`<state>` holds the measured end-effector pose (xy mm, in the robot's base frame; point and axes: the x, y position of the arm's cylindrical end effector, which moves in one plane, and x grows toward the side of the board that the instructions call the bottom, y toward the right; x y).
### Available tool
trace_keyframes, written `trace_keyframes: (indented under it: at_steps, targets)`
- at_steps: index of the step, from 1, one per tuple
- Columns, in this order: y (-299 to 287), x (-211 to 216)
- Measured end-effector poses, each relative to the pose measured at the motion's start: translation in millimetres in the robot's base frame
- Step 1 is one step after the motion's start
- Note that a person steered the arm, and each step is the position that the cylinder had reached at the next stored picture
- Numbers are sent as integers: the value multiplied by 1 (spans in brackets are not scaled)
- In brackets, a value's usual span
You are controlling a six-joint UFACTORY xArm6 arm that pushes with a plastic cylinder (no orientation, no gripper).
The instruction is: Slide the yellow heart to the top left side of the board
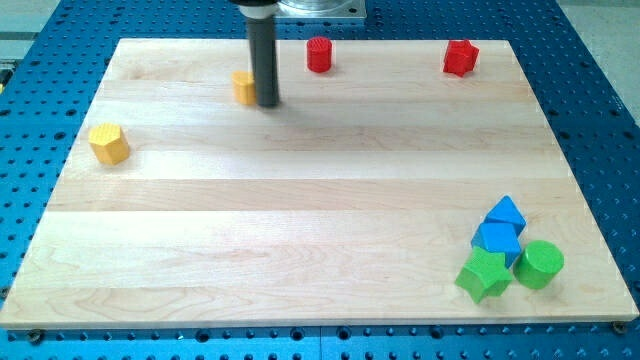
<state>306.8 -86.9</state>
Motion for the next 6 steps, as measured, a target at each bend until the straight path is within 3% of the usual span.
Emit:
trace_keyframes:
  at_steps: [1,2,3,5,6]
  targets:
    - [-36,-29]
    - [-84,-30]
    - [-79,-8]
    - [-97,-70]
    - [-105,-74]
